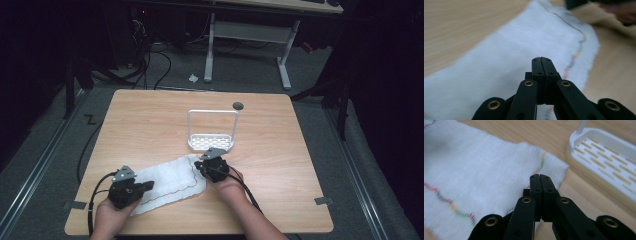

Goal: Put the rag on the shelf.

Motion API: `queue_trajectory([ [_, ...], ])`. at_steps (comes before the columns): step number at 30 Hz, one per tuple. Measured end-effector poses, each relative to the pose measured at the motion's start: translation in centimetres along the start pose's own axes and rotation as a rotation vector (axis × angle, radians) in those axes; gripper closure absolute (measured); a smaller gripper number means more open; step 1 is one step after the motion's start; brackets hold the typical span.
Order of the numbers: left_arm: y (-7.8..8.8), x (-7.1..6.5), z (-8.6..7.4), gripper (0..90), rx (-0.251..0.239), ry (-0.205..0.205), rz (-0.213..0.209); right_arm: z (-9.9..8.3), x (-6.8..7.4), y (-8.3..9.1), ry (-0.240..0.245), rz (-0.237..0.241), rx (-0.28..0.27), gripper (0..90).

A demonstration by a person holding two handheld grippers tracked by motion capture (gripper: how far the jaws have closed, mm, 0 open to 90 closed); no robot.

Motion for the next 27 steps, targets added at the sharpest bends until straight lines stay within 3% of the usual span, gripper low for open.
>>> queue_trajectory([
  [3, -1.8, -2.1, -1.3, 89.9, 0.098, -0.032, -0.041, 0.9, -0.2, -1.6, 0.012, -0.005, 0.024, 89.9],
  [4, -2.2, -2.3, -1.6, 89.9, 0.125, -0.044, -0.038, 0.8, -0.1, -2.1, 0.025, -0.006, 0.039, 89.9],
  [5, -2.5, -2.4, -1.7, 89.9, 0.136, -0.065, -0.028, 0.6, 0.1, -2.4, 0.032, -0.003, 0.05, 90.0],
  [7, -2.4, -2.4, -1.7, 90.0, 0.138, -0.056, -0.029, 0.3, 0.2, -2.6, 0.039, -0.003, 0.057, 90.0],
  [10, -1.8, -1.1, -1.7, 90.0, 0.111, -0.022, -0.022, -1.2, 0.6, -0.8, 0.037, 0.028, 0.053, 90.0],
  [16, -0.3, 2.4, -1.1, 90.0, 0.044, 0.038, 0.085, -5.0, 2.6, 4.0, 0.027, 0.097, 0.041, 90.0],
  [19, -0.6, 3.7, -0.4, 90.0, -0.003, 0.065, 0.111, -6.1, 4.1, 5.7, 0.034, 0.141, 0.035, 90.0],
  [21, -0.7, 3.9, 0.0, 89.6, -0.017, 0.068, 0.134, -5.6, 4.6, 6.1, 0.061, 0.141, 0.022, 90.0],
  [23, -0.6, 3.8, 0.1, 87.0, -0.033, 0.074, 0.127, -4.1, 4.3, 6.1, 0.052, 0.128, -0.005, 90.0],
  [27, -0.5, 2.4, 0.5, 83.8, -0.07, 0.054, 0.095, -1.2, 3.3, 4.1, 0.05, 0.095, -0.023, 90.0],
])
Point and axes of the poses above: each handheld gripper's, and its own axes: y roughly backward along the jaws, z roughly out of its top, x roughly to its left, the point moved 9 cm from there along -y, roughly forward along the jaws, and after that the axes turned 13 degrees about -z, right-handed, at the moved point
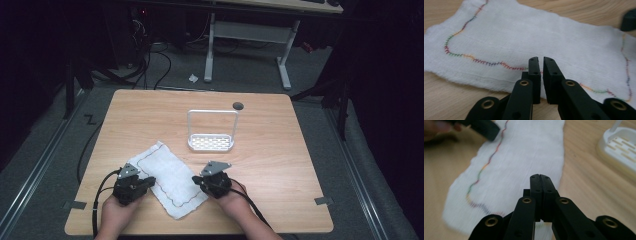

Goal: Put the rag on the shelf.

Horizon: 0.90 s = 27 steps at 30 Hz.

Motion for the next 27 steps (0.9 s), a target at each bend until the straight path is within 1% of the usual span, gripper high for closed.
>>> queue_trajectory([
  [1, -0.1, -0.3, 0.0, 83.6, -0.003, -0.007, -0.008, 0.6, -0.3, -1.1, -0.011, -0.003, 0.014, 90.0],
  [2, -0.3, -0.6, 0.0, 83.4, 0.001, -0.02, -0.008, 0.9, -0.5, -1.9, -0.011, -0.004, 0.023, 90.0],
  [3, -0.5, -0.8, -0.1, 82.9, 0.011, -0.03, -0.009, 1.0, -0.8, -2.7, 0.005, -0.019, 0.036, 90.0],
  [4, -0.8, -0.9, -0.3, 82.8, 0.026, -0.036, -0.01, 1.0, -0.8, -3.2, 0.01, -0.022, 0.048, 90.0],
  [5, -1.0, -1.0, -0.4, 82.8, 0.037, -0.037, -0.013, 0.8, -0.8, -3.7, 0.008, -0.015, 0.06, 90.0],
  [7, -1.5, -1.3, -0.8, 82.9, 0.063, -0.04, -0.024, -0.2, -0.6, -3.9, 0.022, -0.012, 0.078, 90.0],
  [8, -1.7, -1.6, -1.0, 83.0, 0.075, -0.052, -0.03, -0.5, -0.5, -3.7, 0.017, -0.009, 0.071, 90.0],
  [9, -1.8, -1.9, -1.1, 83.1, 0.078, -0.056, -0.038, -1.0, -0.3, -3.0, 0.012, -0.001, 0.065, 90.0],
  [11, -2.1, -2.8, -1.3, 82.8, 0.087, -0.062, -0.07, -2.1, -0.1, -1.8, 0.02, 0.006, 0.059, 90.0],
  [12, -2.4, -3.6, -1.5, 82.5, 0.096, -0.074, -0.098, -2.8, 0.1, -0.9, 0.013, 0.012, 0.06, 90.0],
  [13, -2.6, -4.2, -1.7, 82.2, 0.106, -0.086, -0.113, -3.8, 0.3, 0.3, -0.001, 0.019, 0.06, 90.0],
  [14, -2.9, -5.4, -2.0, 81.9, 0.123, -0.111, -0.145, -4.4, 0.4, 1.0, -0.006, 0.022, 0.058, 90.0],
  [15, -3.2, -6.2, -2.2, 81.5, 0.134, -0.123, -0.165, -5.4, 0.6, 2.1, -0.018, 0.021, 0.058, 90.0],
  [17, -3.6, -7.6, -2.4, 80.1, 0.153, -0.155, -0.196, -6.4, 0.6, 3.5, -0.022, 0.021, 0.066, 89.8],
  [18, -3.8, -7.9, -2.3, 76.2, 0.152, -0.154, -0.2, -6.8, 0.5, 4.3, -0.026, 0.014, 0.063, 89.6],
  [19, -4.0, -8.3, -1.9, 72.3, 0.114, -0.114, -0.211, -6.7, 0.3, 4.7, -0.026, 0.005, 0.05, 89.1],
  [20, -4.1, -8.3, -1.6, 70.4, 0.09, -0.102, -0.207, -6.4, 0.0, 4.8, -0.034, -0.005, 0.039, 88.3],
  [21, -4.0, -7.7, -1.2, 69.9, 0.081, -0.115, -0.185, -6.1, -0.2, 4.7, -0.037, -0.01, 0.034, 87.7],
  [23, -3.8, -6.6, -0.7, 69.8, 0.061, -0.103, -0.147, -4.9, -0.8, 3.8, -0.04, -0.016, 0.021, 86.7],
  [24, -3.7, -6.1, -0.6, 69.7, 0.053, -0.091, -0.136, -4.2, -1.0, 3.1, -0.042, -0.022, 0.019, 86.5],
  [25, -3.5, -5.5, -0.6, 69.8, 0.061, -0.1, -0.12, -3.5, -1.3, 2.2, -0.041, -0.024, 0.018, 86.4],
  [27, -3.5, -5.1, -0.9, 70.5, 0.07, -0.093, -0.109, -2.2, -1.6, 0.0, -0.044, -0.03, 0.032, 86.2],
])
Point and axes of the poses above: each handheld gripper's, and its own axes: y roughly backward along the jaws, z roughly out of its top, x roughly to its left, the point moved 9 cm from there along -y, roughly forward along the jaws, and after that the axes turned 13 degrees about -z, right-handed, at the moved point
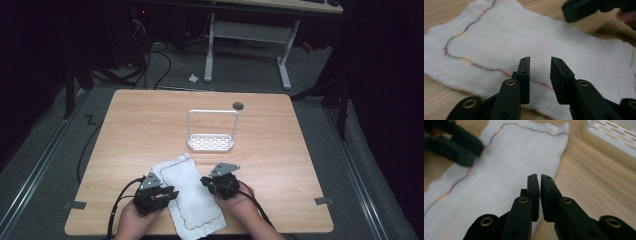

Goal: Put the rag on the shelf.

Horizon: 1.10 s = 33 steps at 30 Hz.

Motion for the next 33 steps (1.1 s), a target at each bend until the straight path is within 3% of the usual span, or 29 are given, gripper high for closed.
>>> queue_trajectory([
  [4, -0.3, 0.3, -0.2, 72.6, 0.013, 0.008, 0.006, 0.9, -0.1, -2.6, -0.002, 0.009, 0.033, 86.4],
  [6, -0.7, 0.2, 0.2, 72.6, 0.017, 0.008, -0.004, 0.4, -0.3, -2.6, -0.013, 0.016, 0.037, 87.3],
  [7, -0.7, 0.2, 0.2, 72.6, 0.017, 0.008, -0.004, 0.0, -0.5, -2.3, -0.011, 0.011, 0.033, 87.4],
  [12, -4.0, -1.9, 1.6, 72.5, 0.031, -0.049, -0.065, -3.0, -2.3, 1.0, 0.0, -0.045, 0.041, 87.4],
  [17, -7.0, -4.3, 2.7, 72.5, 0.051, -0.114, -0.119, -6.0, -4.9, 3.9, -0.056, -0.102, 0.055, 87.4],
  [20, -7.4, -4.6, 3.0, 72.4, 0.059, -0.113, -0.128, -6.9, -5.9, 4.7, -0.097, -0.109, 0.046, 85.8],
  [23, -7.0, -4.2, 3.1, 71.4, 0.058, -0.062, -0.148, -6.7, -6.3, 5.2, -0.17, -0.063, 0.004, 78.4],
  [24, -6.7, -4.1, 3.3, 70.5, 0.049, -0.054, -0.145, -6.5, -6.7, 5.4, -0.197, -0.057, -0.011, 77.2],
  [27, -5.6, -3.4, 4.0, 66.0, 0.012, -0.06, -0.108, -6.2, -8.0, 5.9, -0.214, -0.081, -0.044, 75.1],
  [30, -4.7, -0.9, 4.9, 59.5, -0.03, -0.026, -0.011, -6.2, -8.7, 6.1, -0.236, -0.081, -0.058, 72.1],
  [33, -4.6, 1.9, 5.6, 54.9, -0.053, 0.049, 0.051, -6.2, -8.8, 6.0, -0.252, -0.07, -0.058, 70.0],
])
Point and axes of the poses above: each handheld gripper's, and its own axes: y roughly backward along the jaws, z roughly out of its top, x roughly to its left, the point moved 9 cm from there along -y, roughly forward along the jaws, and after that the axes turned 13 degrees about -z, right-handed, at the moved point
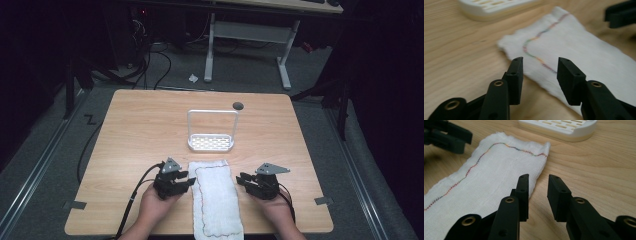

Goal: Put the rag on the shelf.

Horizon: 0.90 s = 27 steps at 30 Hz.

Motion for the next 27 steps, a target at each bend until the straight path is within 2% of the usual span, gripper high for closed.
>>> queue_trajectory([
  [1, -0.2, 0.7, 0.3, 54.4, -0.014, 0.024, 0.006, 0.0, 0.1, -0.1, 0.01, 0.0, -0.005, 69.1],
  [3, -0.8, 1.9, 0.9, 51.8, 0.009, 0.036, 0.03, 0.0, 0.4, -0.3, 0.023, -0.002, -0.001, 66.8],
  [5, -1.5, 2.4, 1.4, 51.7, 0.001, 0.07, 0.011, -0.1, 0.5, -0.4, 0.046, -0.006, -0.008, 60.6],
  [10, -2.8, 2.3, 1.7, 53.0, 0.031, 0.074, 0.011, -0.2, 0.2, -0.6, 0.075, -0.033, -0.016, 53.4],
  [12, -3.2, 2.0, 1.6, 55.6, 0.033, 0.07, 0.011, -0.1, 0.1, -0.7, 0.072, -0.041, -0.021, 51.8],
  [14, -3.2, 2.0, 1.6, 58.4, 0.028, 0.082, 0.012, 0.1, -0.1, -1.0, 0.064, -0.05, -0.031, 50.1],
  [15, -3.2, 2.0, 1.6, 59.5, 0.028, 0.082, 0.012, 0.2, -0.2, -1.1, 0.049, -0.04, -0.029, 49.9],
  [17, -3.4, 1.7, 1.5, 63.2, 0.028, 0.055, 0.024, 0.4, -0.3, -1.5, 0.034, -0.041, -0.027, 49.6],
  [20, -3.3, 1.6, 1.2, 67.6, 0.022, 0.03, 0.033, 1.1, -0.8, -2.2, 0.057, -0.078, -0.003, 47.9],
  [23, -3.4, 1.5, 1.2, 71.2, 0.015, 0.02, 0.028, 2.5, -1.3, -2.9, 0.002, -0.06, 0.0, 46.1],
  [27, -3.5, 1.4, 1.1, 75.3, 0.004, -0.011, 0.034, 3.6, -1.0, -4.5, 0.017, -0.052, 0.022, 46.1],
])
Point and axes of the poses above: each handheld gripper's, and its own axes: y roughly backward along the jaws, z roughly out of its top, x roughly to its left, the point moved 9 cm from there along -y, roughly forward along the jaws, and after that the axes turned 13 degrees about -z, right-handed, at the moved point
